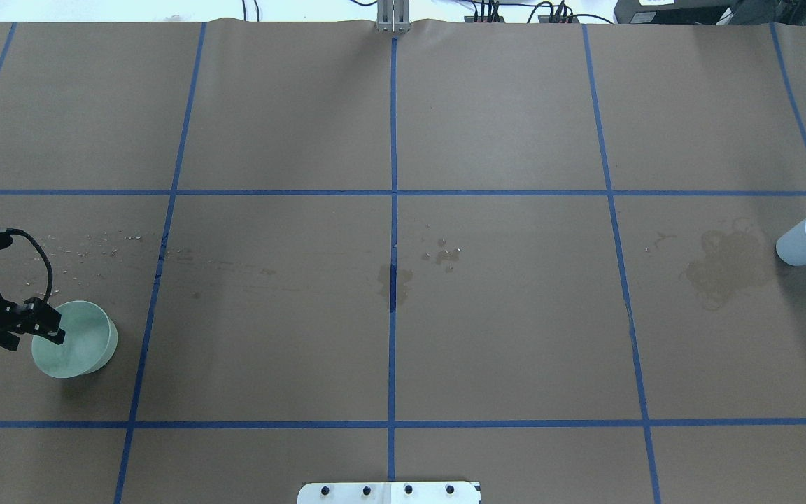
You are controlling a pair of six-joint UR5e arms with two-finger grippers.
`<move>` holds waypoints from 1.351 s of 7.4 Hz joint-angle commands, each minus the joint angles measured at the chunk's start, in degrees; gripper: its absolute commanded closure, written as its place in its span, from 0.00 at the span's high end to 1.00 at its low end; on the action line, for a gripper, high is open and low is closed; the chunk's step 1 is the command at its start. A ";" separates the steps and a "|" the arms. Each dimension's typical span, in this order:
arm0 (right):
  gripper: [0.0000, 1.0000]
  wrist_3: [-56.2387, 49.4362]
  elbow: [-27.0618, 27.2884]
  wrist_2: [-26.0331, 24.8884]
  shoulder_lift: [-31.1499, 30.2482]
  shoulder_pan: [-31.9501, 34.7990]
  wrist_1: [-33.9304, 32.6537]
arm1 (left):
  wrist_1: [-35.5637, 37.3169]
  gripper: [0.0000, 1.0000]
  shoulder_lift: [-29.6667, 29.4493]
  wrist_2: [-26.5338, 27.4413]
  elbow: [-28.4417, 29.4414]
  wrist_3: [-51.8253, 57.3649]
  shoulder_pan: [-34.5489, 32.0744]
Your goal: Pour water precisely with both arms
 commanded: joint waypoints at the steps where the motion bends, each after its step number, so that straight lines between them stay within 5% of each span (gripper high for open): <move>1: 0.99 -0.07 0.78 -0.16 -0.41 0.00 0.03 | 2.26 1.00 -0.28 -0.09 -3.96 0.31 -0.84; 3: 0.99 -0.07 0.61 -0.51 -0.50 0.00 -0.14 | 20.54 1.00 -6.21 0.78 -6.96 10.44 -5.64; 5: 0.99 0.02 0.43 -0.43 -0.41 0.00 -0.32 | 34.92 1.00 -13.43 5.15 -6.45 29.22 -17.40; 7: 0.99 0.19 -0.09 -0.25 -0.41 -0.09 -0.67 | 37.97 1.00 -21.52 6.59 4.13 42.17 -29.00; 10: 0.99 0.46 -0.10 3.94 -0.24 -0.09 -2.67 | 34.83 1.00 -20.24 -0.60 16.71 49.55 -39.59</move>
